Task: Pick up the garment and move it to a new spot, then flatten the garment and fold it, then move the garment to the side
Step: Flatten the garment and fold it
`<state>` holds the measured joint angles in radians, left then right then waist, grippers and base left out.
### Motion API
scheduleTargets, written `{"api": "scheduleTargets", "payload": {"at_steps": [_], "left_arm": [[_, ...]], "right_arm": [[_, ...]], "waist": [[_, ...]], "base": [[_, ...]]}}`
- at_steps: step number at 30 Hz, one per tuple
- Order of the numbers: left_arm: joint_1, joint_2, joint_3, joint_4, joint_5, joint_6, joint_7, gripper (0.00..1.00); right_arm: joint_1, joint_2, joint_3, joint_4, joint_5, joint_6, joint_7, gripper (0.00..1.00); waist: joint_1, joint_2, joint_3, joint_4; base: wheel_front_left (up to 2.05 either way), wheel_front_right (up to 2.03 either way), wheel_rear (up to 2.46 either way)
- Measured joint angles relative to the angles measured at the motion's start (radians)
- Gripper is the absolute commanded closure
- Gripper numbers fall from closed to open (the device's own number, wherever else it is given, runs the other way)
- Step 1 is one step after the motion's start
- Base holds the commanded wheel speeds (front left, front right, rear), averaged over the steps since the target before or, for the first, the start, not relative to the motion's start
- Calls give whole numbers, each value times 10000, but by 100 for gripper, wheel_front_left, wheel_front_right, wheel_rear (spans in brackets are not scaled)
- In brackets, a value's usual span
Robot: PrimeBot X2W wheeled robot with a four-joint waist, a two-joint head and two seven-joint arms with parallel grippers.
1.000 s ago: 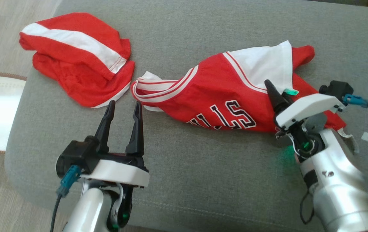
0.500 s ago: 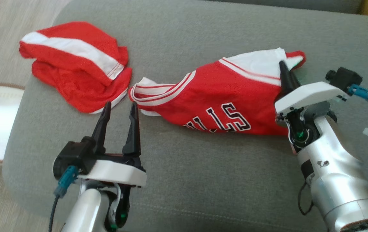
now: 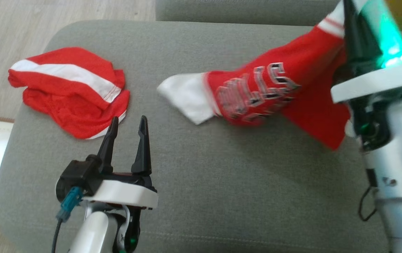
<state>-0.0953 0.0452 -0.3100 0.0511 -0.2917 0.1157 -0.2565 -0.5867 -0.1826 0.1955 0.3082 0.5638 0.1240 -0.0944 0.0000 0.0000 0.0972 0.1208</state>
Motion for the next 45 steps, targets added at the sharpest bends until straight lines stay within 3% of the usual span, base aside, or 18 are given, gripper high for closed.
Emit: {"api": "scheduleTargets", "payload": {"at_steps": [2, 4, 9, 18, 21, 22, 23, 28, 34, 45], "left_arm": [[-1, 2, -25, -100, -15, 4, 0, 0], [-5, 4, -40, -140, -17, 17, 0, 0], [-143, 6, -196, -176, -226, 77, 0, 0], [-769, -2, -487, -192, -485, 90, 0, 0], [-922, -6, -639, -192, -575, 90, 0, 0], [-975, -10, -660, -194, -619, 90, 0, 0], [-1018, -13, -669, -194, -646, 98, 0, 0], [-1147, -13, -679, -230, -725, 173, 0, 0], [-1149, -19, -640, -236, -717, 178, 0, 0], [-1150, -27, -155, -236, -428, 165, 0, 0]], "right_arm": [[-2, -255, 0, -1442, -372, 0, 583, 100], [-23, -443, 148, -2069, -564, 0, 980, 100], [-850, -1302, 614, -2259, -1012, 0, 1569, 100], [-4414, -3020, 2207, 775, -1264, 2, 1432, 100], [-5521, -3237, 2847, 2224, -1356, 2, 1195, 100], [-5824, -3277, 3066, 2708, -1415, 2, 1187, 24], [-6069, -3287, 3239, 3187, -1522, 2, 1122, 0], [-6526, -3152, 4188, 5095, -1626, 2, 1116, 0], [-6880, -2757, 4314, 6677, -1707, 2, 750, 0], [-6501, -2127, 3028, 7751, -1413, 2, -1273, 0]], "waist": [[0, 0, 63, 123], [0, 0, 160, 229], [0, 0, 530, 621], [1, 0, 1482, 1541], [1, 0, 1803, 1860], [1, 0, 1903, 1964], [2, 0, 1996, 2065], [2, -1, 2331, 2382], [1, 0, 2357, 2203], [0, 0, 1686, 1370]], "base": [[0, 0, 0], [0, 0, 0], [0, 0, 0], [0, 0, 0], [0, 0, 0], [0, 0, 0], [0, 0, 0], [0, 0, 0], [0, 0, 0], [0, 0, 0]]}}
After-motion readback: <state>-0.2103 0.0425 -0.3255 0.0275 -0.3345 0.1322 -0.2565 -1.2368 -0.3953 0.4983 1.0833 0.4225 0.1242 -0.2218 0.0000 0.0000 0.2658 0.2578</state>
